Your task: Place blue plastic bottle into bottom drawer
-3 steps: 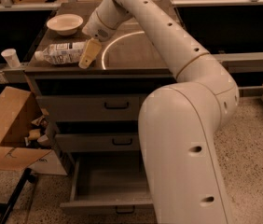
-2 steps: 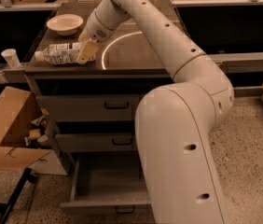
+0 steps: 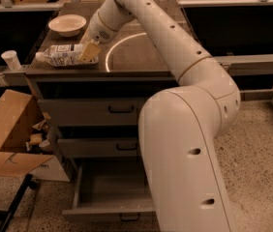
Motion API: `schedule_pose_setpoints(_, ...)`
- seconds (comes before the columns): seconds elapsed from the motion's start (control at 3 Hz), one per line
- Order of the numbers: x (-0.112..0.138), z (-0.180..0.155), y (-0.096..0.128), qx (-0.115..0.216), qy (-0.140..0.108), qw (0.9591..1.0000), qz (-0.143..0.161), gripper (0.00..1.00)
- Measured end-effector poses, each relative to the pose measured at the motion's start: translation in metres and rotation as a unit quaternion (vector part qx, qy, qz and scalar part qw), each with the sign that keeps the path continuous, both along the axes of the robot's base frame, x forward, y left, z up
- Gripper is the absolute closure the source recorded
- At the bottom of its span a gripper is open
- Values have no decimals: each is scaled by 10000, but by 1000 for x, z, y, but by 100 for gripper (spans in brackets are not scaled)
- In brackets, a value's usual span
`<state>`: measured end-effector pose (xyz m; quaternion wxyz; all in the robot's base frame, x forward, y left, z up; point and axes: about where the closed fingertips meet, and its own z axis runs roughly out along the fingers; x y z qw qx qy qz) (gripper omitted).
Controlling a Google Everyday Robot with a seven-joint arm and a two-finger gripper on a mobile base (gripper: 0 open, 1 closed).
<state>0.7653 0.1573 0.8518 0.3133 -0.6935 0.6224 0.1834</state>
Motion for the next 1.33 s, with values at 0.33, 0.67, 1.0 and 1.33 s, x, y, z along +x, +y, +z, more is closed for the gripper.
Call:
schedule_pose_setpoints(0.33, -10, 19, -14, 169, -134, 9996, -178, 100)
schedule_pose_setpoints(0.67, -47, 65, -47, 863, -467, 9938, -526, 100)
schedule_pose_setpoints(1.0, -51, 42, -46, 758, -320, 9953, -506, 100)
schedule_pose_setpoints(1.33, -51, 43, -46, 764, -326, 9953, -503, 100)
